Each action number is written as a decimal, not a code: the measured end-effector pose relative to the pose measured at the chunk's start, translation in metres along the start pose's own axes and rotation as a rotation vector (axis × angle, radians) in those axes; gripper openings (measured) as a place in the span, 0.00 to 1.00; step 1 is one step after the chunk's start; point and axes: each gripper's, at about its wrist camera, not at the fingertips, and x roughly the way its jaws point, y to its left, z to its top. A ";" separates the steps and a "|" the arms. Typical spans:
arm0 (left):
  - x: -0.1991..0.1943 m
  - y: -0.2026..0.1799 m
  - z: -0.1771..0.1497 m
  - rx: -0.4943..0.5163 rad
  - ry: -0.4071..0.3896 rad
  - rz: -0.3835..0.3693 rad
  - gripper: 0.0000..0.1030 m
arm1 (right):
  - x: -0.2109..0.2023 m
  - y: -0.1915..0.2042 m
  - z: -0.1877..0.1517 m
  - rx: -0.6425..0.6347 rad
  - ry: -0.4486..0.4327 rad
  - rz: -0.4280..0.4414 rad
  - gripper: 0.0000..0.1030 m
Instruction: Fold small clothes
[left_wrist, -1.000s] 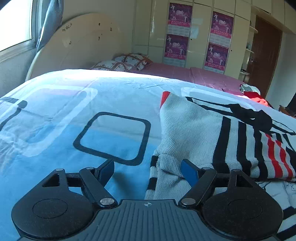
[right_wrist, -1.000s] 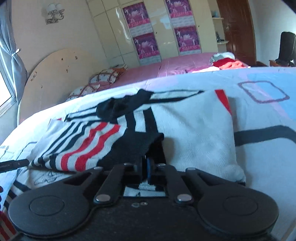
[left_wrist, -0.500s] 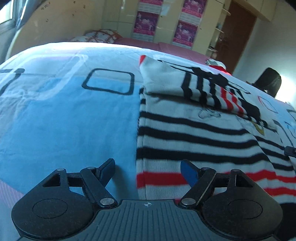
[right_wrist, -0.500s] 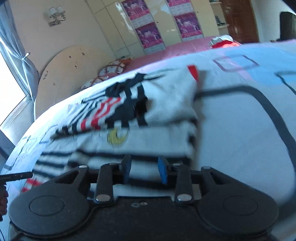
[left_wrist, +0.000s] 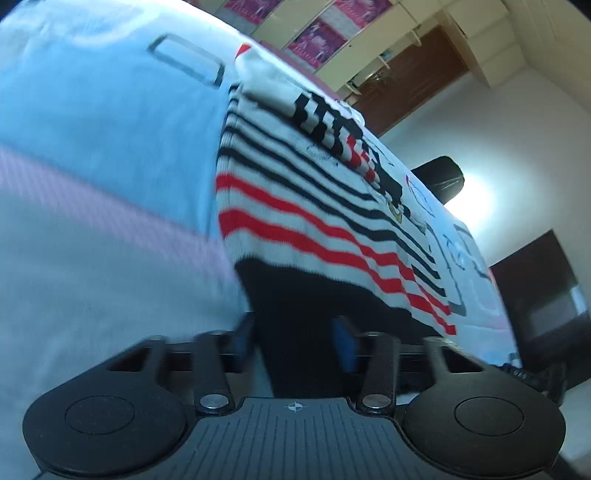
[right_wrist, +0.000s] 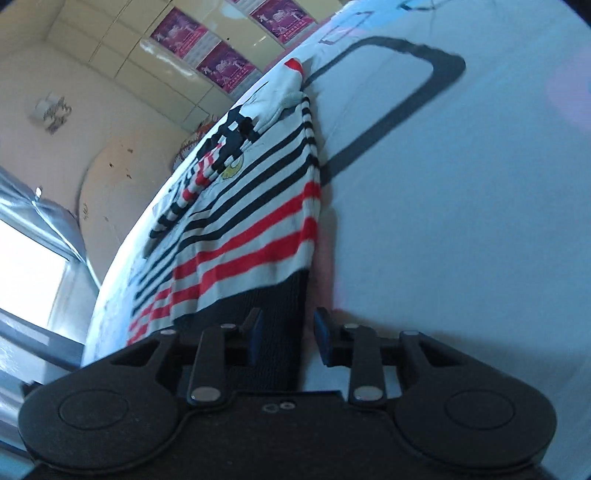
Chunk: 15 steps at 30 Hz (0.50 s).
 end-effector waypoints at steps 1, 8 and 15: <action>0.001 0.003 -0.004 -0.023 -0.003 -0.022 0.31 | 0.003 -0.001 -0.003 0.021 0.004 0.019 0.29; 0.006 0.025 -0.012 -0.146 -0.006 -0.141 0.28 | 0.017 0.000 -0.016 0.107 -0.006 0.079 0.19; 0.011 0.016 -0.009 -0.093 -0.075 -0.081 0.07 | 0.022 0.011 -0.010 0.049 -0.057 -0.013 0.06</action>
